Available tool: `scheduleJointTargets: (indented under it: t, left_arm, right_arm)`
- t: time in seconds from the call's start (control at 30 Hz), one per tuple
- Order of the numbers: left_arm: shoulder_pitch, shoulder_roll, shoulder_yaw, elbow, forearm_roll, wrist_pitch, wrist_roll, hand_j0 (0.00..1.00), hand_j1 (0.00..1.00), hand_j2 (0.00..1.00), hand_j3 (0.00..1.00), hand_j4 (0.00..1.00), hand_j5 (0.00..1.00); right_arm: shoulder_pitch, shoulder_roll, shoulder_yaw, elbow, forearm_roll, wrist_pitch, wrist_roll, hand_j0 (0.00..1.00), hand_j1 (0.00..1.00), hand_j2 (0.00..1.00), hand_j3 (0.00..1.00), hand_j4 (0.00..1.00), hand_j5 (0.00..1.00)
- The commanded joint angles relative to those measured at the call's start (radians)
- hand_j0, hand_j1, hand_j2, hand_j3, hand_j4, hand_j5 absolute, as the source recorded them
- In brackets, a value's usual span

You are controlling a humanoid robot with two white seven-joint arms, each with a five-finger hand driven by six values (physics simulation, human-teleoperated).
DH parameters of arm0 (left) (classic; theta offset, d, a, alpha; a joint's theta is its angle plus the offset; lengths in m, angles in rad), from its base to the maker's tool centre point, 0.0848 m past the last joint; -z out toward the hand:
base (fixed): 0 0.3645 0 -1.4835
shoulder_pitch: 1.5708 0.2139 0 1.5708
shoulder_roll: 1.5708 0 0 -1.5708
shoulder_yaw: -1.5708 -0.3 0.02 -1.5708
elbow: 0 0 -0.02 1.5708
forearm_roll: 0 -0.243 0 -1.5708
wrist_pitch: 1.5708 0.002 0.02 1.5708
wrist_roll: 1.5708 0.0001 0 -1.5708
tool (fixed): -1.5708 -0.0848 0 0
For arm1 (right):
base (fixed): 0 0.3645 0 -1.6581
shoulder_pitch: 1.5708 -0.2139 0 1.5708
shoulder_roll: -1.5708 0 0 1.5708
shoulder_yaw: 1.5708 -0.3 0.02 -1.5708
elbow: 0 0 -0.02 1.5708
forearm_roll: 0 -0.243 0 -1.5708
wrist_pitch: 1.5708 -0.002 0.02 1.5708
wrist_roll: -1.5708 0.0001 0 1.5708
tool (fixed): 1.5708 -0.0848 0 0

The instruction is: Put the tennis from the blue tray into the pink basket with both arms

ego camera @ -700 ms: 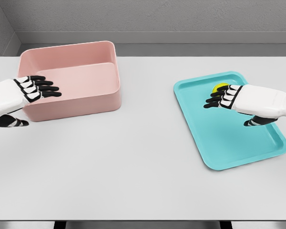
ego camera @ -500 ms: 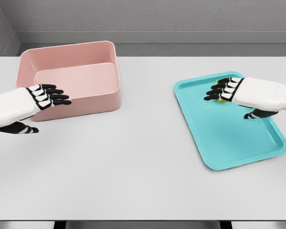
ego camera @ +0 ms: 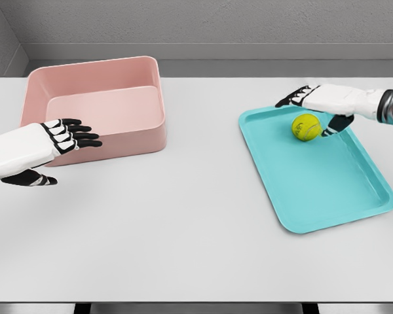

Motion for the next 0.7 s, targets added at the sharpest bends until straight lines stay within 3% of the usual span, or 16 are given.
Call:
scheduleJointTargets:
  t: [0.0,0.27,0.33,0.5,0.67]
  left_arm:
    - [0.000,0.001,0.000,0.000,0.007,0.001,0.000,1.00,1.00,1.00,1.00,1.00,1.00]
    - [-0.002,0.003,0.000,0.000,0.007,0.001,0.000,1.00,1.00,1.00,1.00,1.00,1.00]
    - [-0.003,0.004,0.000,0.000,0.008,0.001,0.000,1.00,1.00,1.00,1.00,1.00,1.00]
    - [-0.005,0.004,0.000,0.000,0.008,0.001,0.000,1.00,1.00,1.00,1.00,1.00,1.00]
    - [-0.005,0.004,0.000,0.000,0.008,0.001,0.000,1.00,1.00,1.00,1.00,1.00,1.00]
  right_arm:
    - [0.000,0.013,0.006,0.091,-0.005,0.003,0.004,1.00,1.00,1.00,1.00,1.00,1.00]
    - [0.000,0.042,0.008,0.087,-0.005,0.003,0.004,0.99,0.99,0.99,0.99,0.99,0.99]
    - [0.000,0.042,0.008,0.087,0.001,0.003,0.006,0.94,0.94,0.94,0.94,0.94,0.94]
    - [0.000,0.065,0.008,0.096,0.022,0.003,0.006,0.93,0.93,0.93,0.93,0.93,0.93]
    - [-0.005,0.087,0.008,0.142,0.032,0.003,0.006,0.93,0.93,0.93,0.93,0.93,0.93]
